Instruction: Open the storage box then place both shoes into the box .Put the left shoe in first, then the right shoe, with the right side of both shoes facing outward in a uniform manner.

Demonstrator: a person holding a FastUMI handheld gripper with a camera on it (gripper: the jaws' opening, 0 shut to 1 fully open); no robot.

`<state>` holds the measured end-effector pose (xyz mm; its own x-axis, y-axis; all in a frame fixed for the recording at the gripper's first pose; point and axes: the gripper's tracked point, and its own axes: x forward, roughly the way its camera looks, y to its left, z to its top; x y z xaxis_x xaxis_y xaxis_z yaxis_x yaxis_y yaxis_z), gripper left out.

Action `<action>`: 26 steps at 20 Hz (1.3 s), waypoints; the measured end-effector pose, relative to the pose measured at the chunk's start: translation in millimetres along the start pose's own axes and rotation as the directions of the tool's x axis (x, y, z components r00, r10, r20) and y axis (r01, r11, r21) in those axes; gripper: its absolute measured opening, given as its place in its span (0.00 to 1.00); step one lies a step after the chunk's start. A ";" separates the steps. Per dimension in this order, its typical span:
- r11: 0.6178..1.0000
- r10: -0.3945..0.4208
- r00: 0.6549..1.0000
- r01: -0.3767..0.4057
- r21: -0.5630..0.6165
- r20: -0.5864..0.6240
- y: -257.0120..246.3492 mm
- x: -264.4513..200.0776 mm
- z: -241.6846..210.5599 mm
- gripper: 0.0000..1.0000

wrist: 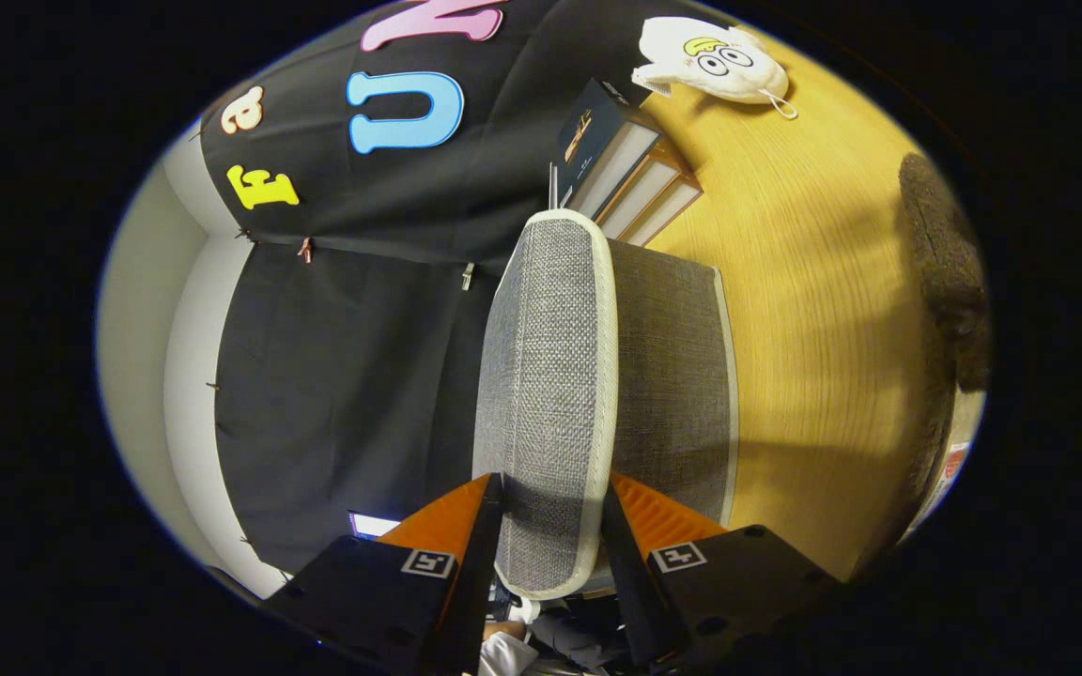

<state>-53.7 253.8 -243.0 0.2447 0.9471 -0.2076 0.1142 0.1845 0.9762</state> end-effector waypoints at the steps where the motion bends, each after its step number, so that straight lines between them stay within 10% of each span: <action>1: 1.000 0.009 1.000 -0.009 0.012 0.010 2.4 -3.1 1.7 0.57; 5: 0.999 0.036 0.999 -0.036 0.038 0.023 12.0 -7.7 5.3 0.18; 9: 0.999 0.030 0.999 -0.031 0.039 0.023 17.7 -4.1 2.6 0.05; 26: 0.986 0.076 0.996 -0.069 -0.153 0.036 168.1 44.2 -23.5 0.05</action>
<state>-46.4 332.8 -86.6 0.2875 0.9482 -0.1351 -0.0514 0.1561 0.9864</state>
